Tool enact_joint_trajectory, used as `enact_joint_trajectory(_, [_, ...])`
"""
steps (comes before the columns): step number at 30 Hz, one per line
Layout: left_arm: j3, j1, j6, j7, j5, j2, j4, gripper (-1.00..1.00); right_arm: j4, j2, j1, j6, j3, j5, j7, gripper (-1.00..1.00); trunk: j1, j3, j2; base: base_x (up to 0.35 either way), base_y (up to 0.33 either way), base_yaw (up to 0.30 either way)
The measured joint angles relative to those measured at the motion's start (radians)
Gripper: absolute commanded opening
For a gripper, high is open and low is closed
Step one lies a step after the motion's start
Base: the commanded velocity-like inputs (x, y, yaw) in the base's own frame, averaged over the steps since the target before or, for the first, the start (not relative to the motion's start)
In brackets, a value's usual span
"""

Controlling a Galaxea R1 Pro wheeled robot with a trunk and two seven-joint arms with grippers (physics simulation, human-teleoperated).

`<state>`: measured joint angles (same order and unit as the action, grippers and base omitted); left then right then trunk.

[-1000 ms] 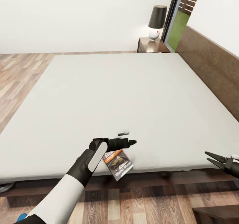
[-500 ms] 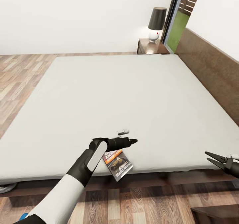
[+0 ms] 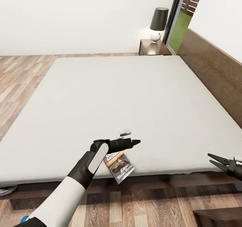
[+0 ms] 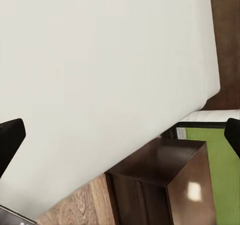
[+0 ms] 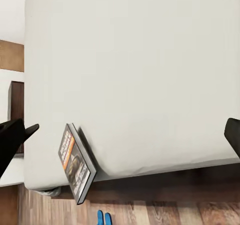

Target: In the bedroom, move the book from the bed onto either nightstand, and place the two sandals side by side next to the bed.

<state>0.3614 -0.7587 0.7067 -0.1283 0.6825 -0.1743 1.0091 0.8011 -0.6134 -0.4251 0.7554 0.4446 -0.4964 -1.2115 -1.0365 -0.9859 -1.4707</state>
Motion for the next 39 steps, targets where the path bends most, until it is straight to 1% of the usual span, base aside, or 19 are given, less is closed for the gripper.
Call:
enact_joint_trajectory(3, [0.000, 0.000, -0.001, -0.002, 0.000, 0.000, 0.000, 1.00, 0.000, 0.000, -0.001, 0.000, 0.000, 0.000, 0.000, 1.00, 0.000, 0.000, 0.000, 0.000, 0.000, 0.000])
enact_joint_trajectory(20, [-0.001, 0.000, -0.002, -0.007, 0.000, 0.000, 0.006, 1.00, -0.001, 0.000, -0.001, -0.001, 0.000, 0.000, 0.005, 1.00, 0.065, 0.053, 0.119, 0.000, 0.000, 0.000])
enact_joint_trajectory(21, [-0.001, 0.000, -0.002, -0.017, 0.000, 0.000, 0.006, 1.00, -0.001, 0.000, 0.000, -0.001, 0.000, 0.000, 0.005, 1.00, 0.069, 0.056, 0.126, 0.000, 0.000, 0.000])
enact_joint_trajectory(22, [-0.003, 0.000, -0.002, -0.048, 0.000, 0.000, 0.006, 1.00, -0.001, 0.000, 0.000, -0.001, 0.000, 0.000, 0.004, 1.00, 0.069, 0.056, 0.126, 0.000, 0.000, 0.000])
enact_joint_trajectory(23, [-0.003, 0.001, -0.002, -0.064, -0.001, 0.000, 0.007, 1.00, -0.001, 0.000, 0.000, -0.001, 0.000, 0.000, 0.004, 1.00, 0.069, 0.056, 0.126, 0.000, 0.000, 0.000])
enact_joint_trajectory(26, [-0.008, 0.001, -0.006, -0.181, -0.004, 0.000, 0.010, 1.00, -0.001, 0.000, -0.001, -0.001, 0.000, 0.000, 0.003, 1.00, 0.069, 0.056, 0.126, 0.000, 0.000, 0.000])
enact_joint_trajectory(27, [-0.009, 0.001, -0.009, -0.200, -0.006, 0.006, 0.010, 1.00, -0.001, 0.000, 0.000, -0.001, 0.000, 0.000, 0.003, 1.00, 0.069, 0.056, 0.126, 0.000, 0.000, 0.000])
enact_joint_trajectory(29, [-0.012, 0.003, -0.028, -0.245, -0.008, 0.038, 0.009, 1.00, -0.001, 0.000, 0.000, -0.001, 0.000, 0.000, 0.003, 1.00, 0.069, 0.056, 0.126, 0.000, 0.000, 0.000])
enact_joint_trajectory(31, [-0.014, 0.012, -0.058, -0.267, -0.009, 0.069, 0.009, 1.00, -0.001, 0.000, 0.000, -0.001, 0.000, 0.000, 0.003, 1.00, 0.069, 0.056, 0.126, 0.000, 0.000, 0.000])
enact_joint_trajectory(33, [-0.017, 0.024, -0.076, -0.289, -0.007, 0.111, 0.020, 1.00, -0.001, 0.000, -0.001, -0.001, 0.000, 0.000, 0.003, 1.00, 0.069, 0.056, 0.126, 0.000, 0.000, 0.000])
enact_joint_trajectory(34, [-0.025, 0.029, -0.081, -0.320, 0.008, 0.153, 0.049, 1.00, -0.001, 0.000, 0.000, -0.001, 0.000, 0.000, 0.003, 1.00, 0.069, 0.056, 0.126, 0.000, 0.000, 0.000])
enact_joint_trajectory(35, [-0.034, 0.032, -0.081, -0.343, 0.029, 0.180, 0.065, 1.00, -0.002, 0.000, 0.000, -0.001, 0.000, 0.000, 0.004, 1.00, 0.069, 0.056, 0.126, 0.000, 0.000, 0.000])
enact_joint_trajectory(36, [-0.037, 0.033, -0.081, -0.354, 0.046, 0.194, 0.071, 1.00, -0.002, 0.000, 0.000, -0.001, 0.000, 0.000, 0.004, 1.00, 0.069, 0.056, 0.126, 0.000, 0.000, 0.000])
enact_joint_trajectory(39, [-0.047, 0.040, -0.084, -0.385, 0.160, 0.257, 0.089, 1.00, -0.002, 0.000, -0.001, -0.001, 0.000, 0.000, 0.005, 1.00, 0.069, 0.056, 0.126, 0.000, 0.000, 0.000])
